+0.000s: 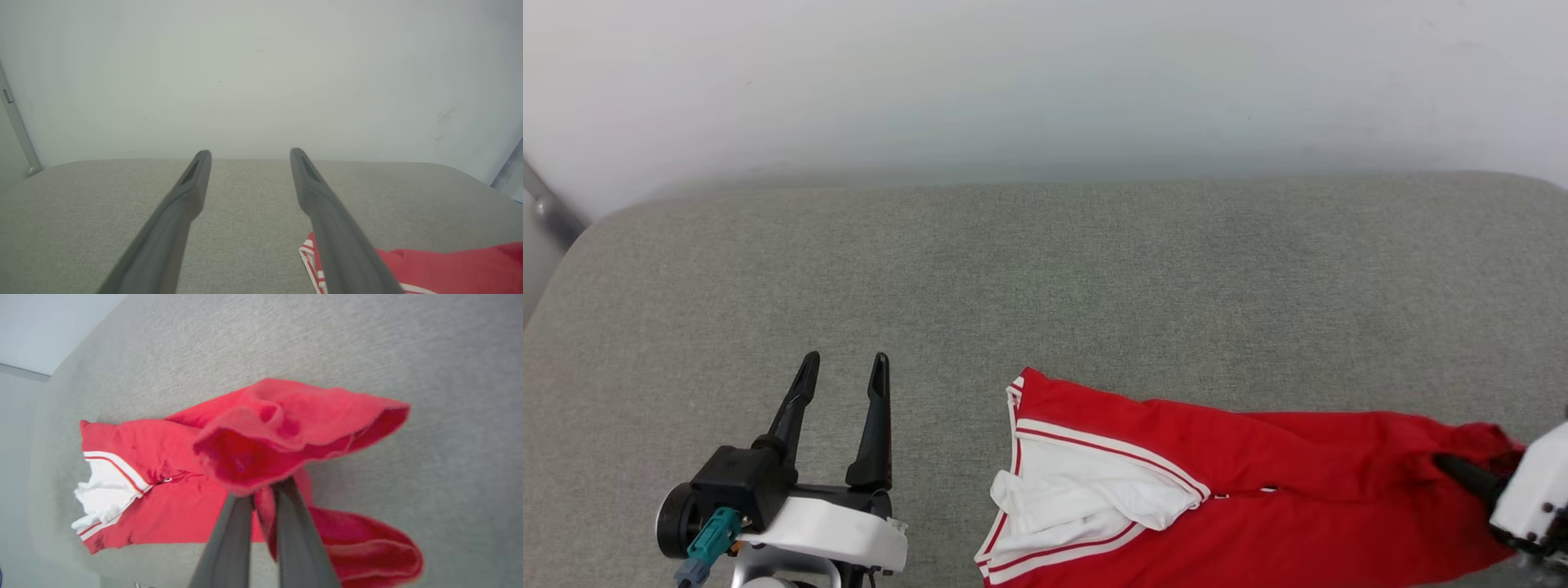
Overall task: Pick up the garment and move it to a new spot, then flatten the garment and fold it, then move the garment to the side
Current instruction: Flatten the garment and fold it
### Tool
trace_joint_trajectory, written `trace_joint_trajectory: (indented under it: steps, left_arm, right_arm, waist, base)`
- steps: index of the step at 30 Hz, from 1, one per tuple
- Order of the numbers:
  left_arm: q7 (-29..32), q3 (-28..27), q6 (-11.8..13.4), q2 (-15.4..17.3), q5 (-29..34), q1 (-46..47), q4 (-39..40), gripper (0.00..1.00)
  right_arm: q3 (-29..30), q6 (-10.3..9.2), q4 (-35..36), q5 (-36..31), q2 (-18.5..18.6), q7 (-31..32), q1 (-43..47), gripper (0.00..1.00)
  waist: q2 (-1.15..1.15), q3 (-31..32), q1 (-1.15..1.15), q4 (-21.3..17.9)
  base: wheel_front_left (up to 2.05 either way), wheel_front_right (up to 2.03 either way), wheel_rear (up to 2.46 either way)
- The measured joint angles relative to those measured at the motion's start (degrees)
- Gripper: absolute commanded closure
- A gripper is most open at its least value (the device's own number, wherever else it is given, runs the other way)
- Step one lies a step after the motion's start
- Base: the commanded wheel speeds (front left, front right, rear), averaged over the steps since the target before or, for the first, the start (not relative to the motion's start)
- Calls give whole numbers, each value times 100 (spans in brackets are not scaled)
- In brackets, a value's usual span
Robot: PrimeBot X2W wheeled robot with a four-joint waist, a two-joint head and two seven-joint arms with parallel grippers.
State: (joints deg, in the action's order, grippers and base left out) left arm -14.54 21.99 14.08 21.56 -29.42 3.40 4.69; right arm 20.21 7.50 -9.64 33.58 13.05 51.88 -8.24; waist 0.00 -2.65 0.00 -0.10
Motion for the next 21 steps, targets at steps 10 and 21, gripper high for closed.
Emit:
trace_joint_trajectory:
  steps: [10,21]
  left_arm:
    - [79,112,-53,24,0,12,-26,0]
    - [160,354,-286,-16,24,309,-190,0]
  right_arm:
    - [-573,0,458,1329,-938,867,-8,100]
    - [-2161,0,-495,2557,-1007,33,-428,100]
  waist:
    - [0,105,0,81]
    - [0,42,0,589]
  base:
    - [0,0,0]
    - [0,0,0]
